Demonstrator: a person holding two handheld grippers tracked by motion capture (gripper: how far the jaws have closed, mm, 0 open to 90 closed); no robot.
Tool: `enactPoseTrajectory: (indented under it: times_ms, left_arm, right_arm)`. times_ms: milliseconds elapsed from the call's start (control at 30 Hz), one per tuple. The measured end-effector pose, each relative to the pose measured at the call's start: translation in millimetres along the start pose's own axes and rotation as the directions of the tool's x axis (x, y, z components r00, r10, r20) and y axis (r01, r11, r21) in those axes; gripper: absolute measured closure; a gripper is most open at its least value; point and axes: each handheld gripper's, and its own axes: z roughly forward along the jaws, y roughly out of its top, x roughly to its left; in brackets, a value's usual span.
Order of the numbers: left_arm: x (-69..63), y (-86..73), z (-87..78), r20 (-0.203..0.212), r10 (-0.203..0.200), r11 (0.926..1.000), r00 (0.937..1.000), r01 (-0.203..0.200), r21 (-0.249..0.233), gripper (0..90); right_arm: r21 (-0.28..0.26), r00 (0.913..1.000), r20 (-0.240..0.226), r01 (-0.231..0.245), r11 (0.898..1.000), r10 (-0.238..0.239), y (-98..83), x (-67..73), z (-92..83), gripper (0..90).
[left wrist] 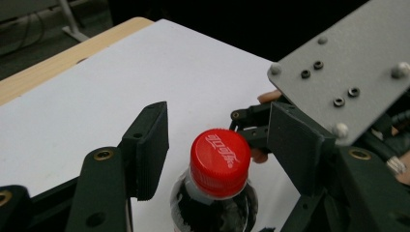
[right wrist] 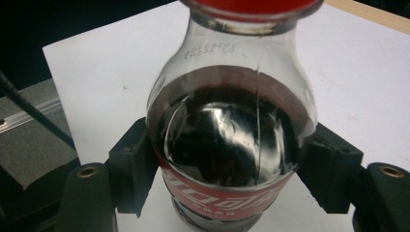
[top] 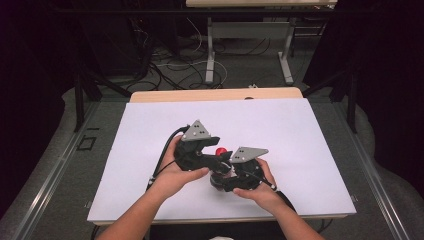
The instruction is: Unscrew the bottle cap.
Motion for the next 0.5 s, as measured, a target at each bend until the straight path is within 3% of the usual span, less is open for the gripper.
enactPoseTrajectory:
  times_ms: [67,167,200,267,333,500]
  left_arm:
    - [1.6,-1.5,-0.7,0.014,0.030,0.9995,0.9995,-0.030,0.006,42.4]
    - [4.7,-3.0,-1.3,0.077,0.034,0.9990,0.9965,-0.036,0.026,45.9]
    - [5.5,-3.9,0.6,0.071,0.033,0.9994,0.9969,-0.033,0.005,46.4]
    - [8.6,-4.5,1.0,0.094,0.033,0.9992,0.9950,-0.035,0.019,48.7]
    - [10.6,-6.0,3.5,0.088,0.037,0.9990,0.9954,-0.039,0.020,49.1]
    - [14.2,-9.6,8.4,0.103,0.009,1.0000,0.9947,-0.009,0.003,50.0]
  right_arm:
    - [-0.007,1.0000,0.000,0.004,1.000,-0.004,-0.1,0.3,0.8,29.6]
    - [-0.001,0.9999,-0.007,0.013,1.000,-0.013,-0.3,0.3,1.3,29.6]
    - [0.007,0.9998,-0.014,0.014,1.000,-0.014,-0.2,1.0,1.3,29.6]
    - [0.000,0.9997,-0.014,0.019,1.000,-0.019,-0.3,2.2,1.9,29.6]
    - [0.004,0.9996,-0.021,0.019,1.000,-0.019,-0.1,3.8,1.6,29.6]
    - [0.006,0.9995,-0.019,0.024,1.000,-0.024,0.2,5.2,1.6,29.6]
